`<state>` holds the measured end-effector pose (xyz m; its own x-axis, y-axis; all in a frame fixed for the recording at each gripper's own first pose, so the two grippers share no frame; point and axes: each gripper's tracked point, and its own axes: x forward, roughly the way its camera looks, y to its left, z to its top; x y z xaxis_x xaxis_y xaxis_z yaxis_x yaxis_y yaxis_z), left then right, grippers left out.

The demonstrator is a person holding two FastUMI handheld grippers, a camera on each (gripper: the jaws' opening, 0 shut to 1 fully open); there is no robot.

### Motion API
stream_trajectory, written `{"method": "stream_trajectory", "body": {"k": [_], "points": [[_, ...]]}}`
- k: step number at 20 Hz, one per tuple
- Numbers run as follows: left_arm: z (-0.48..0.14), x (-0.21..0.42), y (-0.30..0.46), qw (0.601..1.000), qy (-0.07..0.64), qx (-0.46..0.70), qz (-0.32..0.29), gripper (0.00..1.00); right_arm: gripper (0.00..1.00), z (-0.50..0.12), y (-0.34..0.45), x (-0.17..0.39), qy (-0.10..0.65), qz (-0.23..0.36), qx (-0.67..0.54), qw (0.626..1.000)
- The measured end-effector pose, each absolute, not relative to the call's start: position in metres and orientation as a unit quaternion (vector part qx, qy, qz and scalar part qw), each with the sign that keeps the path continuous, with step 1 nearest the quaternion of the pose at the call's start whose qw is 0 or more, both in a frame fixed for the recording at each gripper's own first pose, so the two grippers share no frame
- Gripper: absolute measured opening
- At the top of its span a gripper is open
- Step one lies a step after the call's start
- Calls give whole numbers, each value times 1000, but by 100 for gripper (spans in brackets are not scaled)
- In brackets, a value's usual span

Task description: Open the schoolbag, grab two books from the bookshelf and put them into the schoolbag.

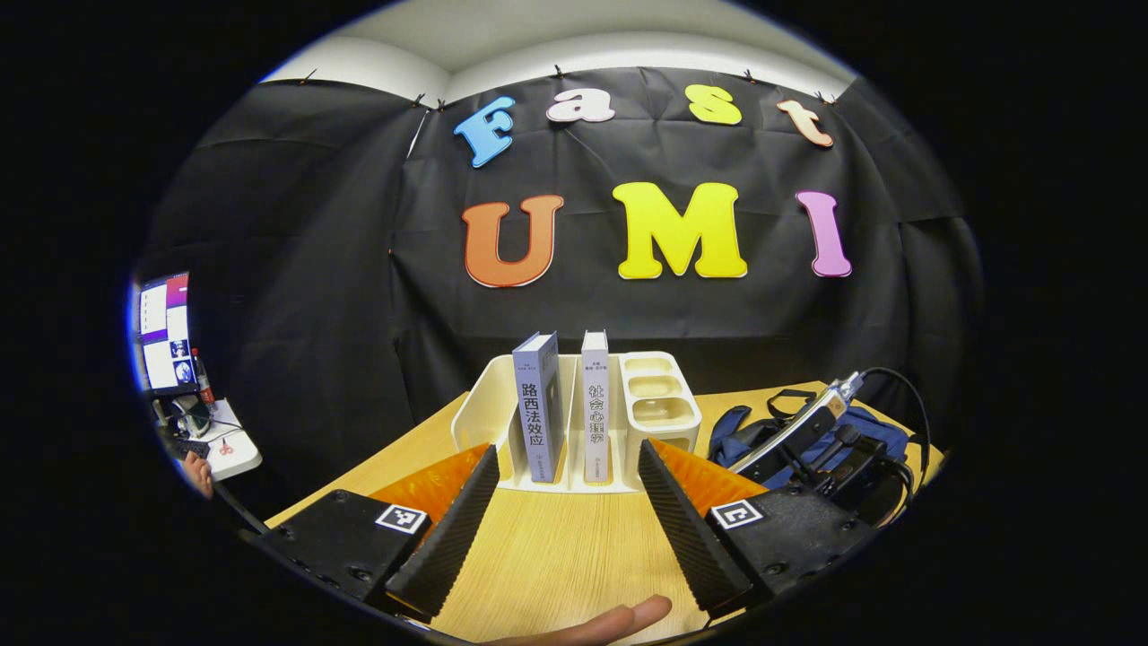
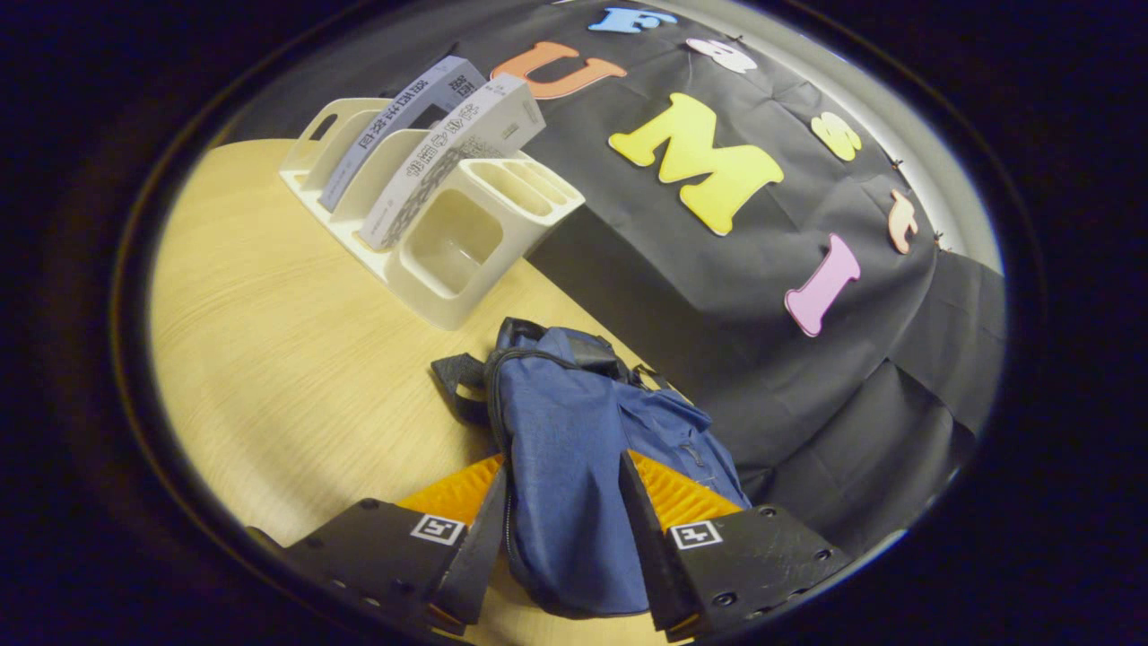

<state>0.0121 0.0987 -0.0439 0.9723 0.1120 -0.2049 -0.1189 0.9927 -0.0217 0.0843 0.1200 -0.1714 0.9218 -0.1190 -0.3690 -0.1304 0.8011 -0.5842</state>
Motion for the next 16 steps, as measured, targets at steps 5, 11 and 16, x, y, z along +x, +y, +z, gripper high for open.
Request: {"method": "stream_trajectory", "body": {"k": [5, 11, 16], "points": [[-50, 13, 102, 991, 111, -21, 65, 99, 55, -156, 108, 97, 183, -19, -324, 928], [-48, 14, 100, 992, 109, -18, 64, 99, 14, -166, 100, 109, 221, 16, -271, 937], [-48, 17, 93, 992, 107, -9, 60, 99, 7, -137, 81, 116, 210, 15, -254, 944]]}}
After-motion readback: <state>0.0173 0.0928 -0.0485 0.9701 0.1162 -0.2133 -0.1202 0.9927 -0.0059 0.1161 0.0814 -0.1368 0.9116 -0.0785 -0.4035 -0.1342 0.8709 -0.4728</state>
